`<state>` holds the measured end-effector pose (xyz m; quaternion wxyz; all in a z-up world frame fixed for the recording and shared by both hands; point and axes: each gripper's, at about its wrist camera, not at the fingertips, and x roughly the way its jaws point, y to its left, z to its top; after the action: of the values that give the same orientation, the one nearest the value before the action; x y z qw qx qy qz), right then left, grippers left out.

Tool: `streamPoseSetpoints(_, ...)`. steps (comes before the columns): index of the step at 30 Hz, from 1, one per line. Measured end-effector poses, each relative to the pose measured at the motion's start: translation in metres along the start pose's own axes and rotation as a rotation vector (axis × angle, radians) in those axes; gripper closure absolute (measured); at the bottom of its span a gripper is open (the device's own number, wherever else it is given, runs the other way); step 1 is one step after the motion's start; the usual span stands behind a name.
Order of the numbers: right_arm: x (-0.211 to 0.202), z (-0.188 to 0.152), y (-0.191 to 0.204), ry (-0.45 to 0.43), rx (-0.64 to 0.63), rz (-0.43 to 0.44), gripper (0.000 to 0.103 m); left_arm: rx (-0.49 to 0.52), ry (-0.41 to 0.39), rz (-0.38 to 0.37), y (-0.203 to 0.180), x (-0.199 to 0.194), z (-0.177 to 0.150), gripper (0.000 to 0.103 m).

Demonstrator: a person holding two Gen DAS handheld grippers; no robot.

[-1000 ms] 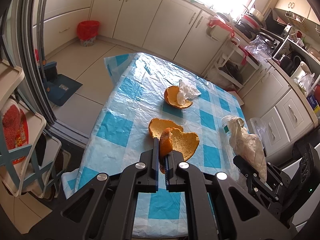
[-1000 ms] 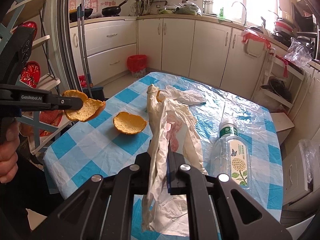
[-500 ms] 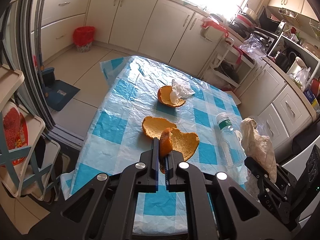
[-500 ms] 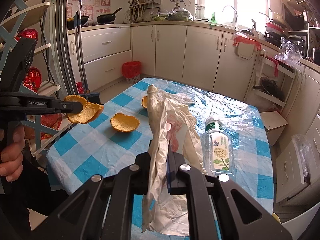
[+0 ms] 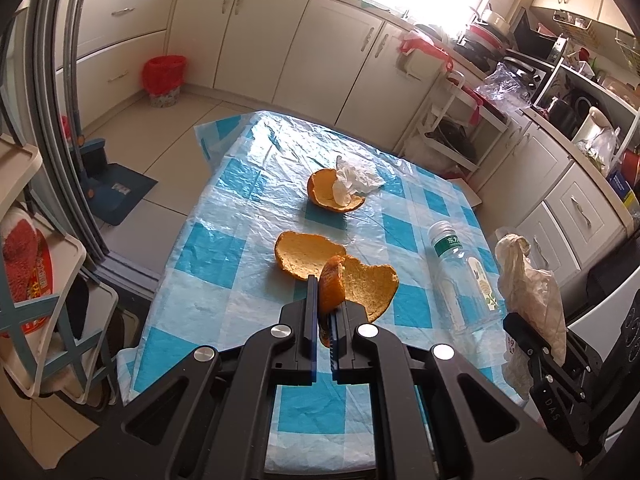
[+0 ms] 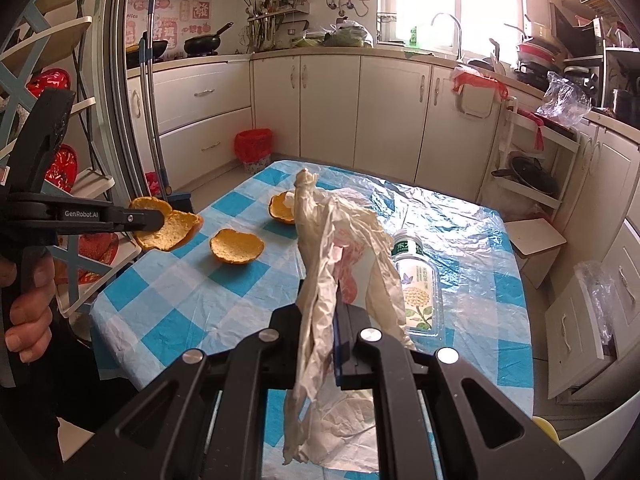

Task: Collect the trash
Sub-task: 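Carry the white paper toward the yellow bin with the right tool while the left carries the peel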

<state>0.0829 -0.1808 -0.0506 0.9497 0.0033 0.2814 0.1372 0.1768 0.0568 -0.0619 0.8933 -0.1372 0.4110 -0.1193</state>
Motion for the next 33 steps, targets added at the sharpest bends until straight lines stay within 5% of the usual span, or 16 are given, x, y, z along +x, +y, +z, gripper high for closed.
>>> streamPoseSetpoints(33, -0.013, -0.001, -0.012, -0.041, 0.029, -0.045, 0.092, 0.025, -0.003, -0.014, -0.015, 0.004, -0.002, 0.099)
